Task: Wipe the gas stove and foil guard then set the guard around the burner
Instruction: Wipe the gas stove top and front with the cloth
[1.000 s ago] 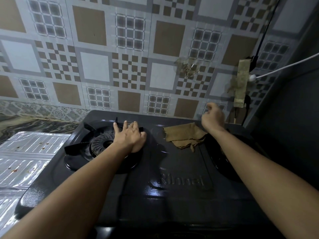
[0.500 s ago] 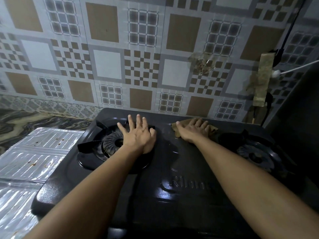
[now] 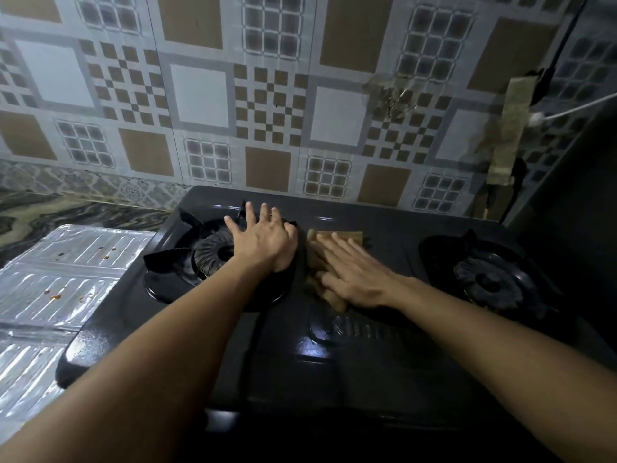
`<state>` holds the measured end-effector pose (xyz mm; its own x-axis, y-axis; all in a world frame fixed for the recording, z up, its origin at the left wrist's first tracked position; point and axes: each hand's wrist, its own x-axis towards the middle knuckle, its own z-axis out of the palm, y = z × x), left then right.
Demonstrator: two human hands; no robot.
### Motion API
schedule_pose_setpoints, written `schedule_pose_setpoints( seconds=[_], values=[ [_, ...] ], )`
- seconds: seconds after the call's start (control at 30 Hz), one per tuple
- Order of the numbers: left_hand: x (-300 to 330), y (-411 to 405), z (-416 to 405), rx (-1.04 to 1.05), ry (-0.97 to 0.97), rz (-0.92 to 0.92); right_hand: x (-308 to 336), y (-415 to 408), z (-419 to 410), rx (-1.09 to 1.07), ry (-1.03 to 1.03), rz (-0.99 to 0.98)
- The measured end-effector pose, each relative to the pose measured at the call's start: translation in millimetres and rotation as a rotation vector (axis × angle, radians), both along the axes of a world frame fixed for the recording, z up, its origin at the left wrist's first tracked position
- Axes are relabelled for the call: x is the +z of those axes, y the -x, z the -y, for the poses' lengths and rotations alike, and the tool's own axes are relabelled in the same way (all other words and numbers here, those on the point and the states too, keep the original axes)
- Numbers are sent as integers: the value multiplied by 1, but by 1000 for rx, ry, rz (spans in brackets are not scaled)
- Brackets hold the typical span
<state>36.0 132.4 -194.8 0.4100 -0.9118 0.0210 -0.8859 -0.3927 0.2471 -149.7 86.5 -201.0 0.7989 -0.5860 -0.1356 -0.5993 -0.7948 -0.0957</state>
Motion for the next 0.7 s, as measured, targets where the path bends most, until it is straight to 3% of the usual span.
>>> schedule_pose_setpoints(
  seconds=[0.17,0.23,0.47,0.6,0.7],
  values=[
    [0,3,-3,18,7,-8,1,25,35,-538,-32,-35],
    [1,4,-4,18,19,-16,1,20,37,-652,-34,-38],
    [3,-1,-4,-15,25,-33,-8,-25,-48,-222,79,26],
    [2,-2,-5,-20,14,-44,-6,-11,-63,-240,35,32],
    [3,-1,-5,-16,13,-34,-4,22,-58,-428,5,39]
  ],
)
